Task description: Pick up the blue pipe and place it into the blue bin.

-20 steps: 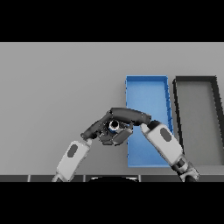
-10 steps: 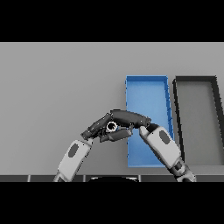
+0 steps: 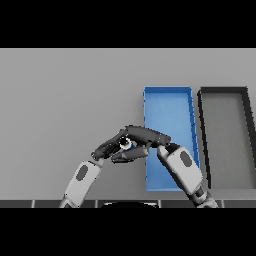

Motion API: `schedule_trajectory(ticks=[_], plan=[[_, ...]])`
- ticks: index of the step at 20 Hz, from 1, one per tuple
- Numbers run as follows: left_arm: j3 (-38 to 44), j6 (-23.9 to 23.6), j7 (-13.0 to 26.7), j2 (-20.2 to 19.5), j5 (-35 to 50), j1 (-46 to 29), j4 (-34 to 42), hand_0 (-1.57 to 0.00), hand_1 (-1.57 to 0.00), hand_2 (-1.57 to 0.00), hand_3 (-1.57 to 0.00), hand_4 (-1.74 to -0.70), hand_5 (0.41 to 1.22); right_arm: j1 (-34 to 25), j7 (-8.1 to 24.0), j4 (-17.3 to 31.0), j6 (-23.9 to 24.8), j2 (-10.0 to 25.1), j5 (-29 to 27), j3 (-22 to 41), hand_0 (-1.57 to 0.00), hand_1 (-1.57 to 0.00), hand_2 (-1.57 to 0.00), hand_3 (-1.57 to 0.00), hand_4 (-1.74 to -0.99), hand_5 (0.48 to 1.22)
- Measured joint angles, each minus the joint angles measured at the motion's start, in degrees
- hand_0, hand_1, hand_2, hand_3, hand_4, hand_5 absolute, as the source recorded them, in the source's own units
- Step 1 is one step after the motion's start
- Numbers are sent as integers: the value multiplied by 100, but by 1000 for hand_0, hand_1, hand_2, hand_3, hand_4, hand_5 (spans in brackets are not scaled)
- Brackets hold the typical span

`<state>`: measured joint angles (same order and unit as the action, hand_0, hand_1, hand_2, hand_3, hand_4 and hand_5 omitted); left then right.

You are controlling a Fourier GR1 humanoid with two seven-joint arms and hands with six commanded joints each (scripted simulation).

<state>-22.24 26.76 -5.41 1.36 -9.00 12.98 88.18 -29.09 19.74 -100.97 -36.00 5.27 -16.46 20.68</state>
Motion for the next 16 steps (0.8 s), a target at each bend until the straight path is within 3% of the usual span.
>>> schedule_trajectory(ticks=[2,5,10,14,16], plan=[[63,59,119,12,11,65,-63,-246,-229,-223,-175,-1059,912,18,113,-42,-22,-99,26,-60,-1568,-1568,-1568,-1567,-1499,1217],[74,74,687,-2,68,-24,15,-125,-117,-114,-89,-991,729,30,-160,-89,-70,-164,31,-99,-1570,-1570,-1570,-1569,-1499,1219],[145,-54,932,127,60,27,-145,-40,-38,-37,-29,-968,557,159,-537,-51,-175,-177,244,-154,-1571,-1571,-1571,-1570,-1498,1220],[204,-102,1046,93,105,22,-121,-16,-15,-14,-11,-969,512,-185,-60,29,10,-403,-140,-409,-1571,-1571,-1571,-1571,-1495,1221],[167,-130,1149,91,31,-12,-190,-10,-9,-9,-7,-971,493,-428,289,-99,60,-337,-746,-605,-1571,-1571,-1571,-1571,-1494,1221]])
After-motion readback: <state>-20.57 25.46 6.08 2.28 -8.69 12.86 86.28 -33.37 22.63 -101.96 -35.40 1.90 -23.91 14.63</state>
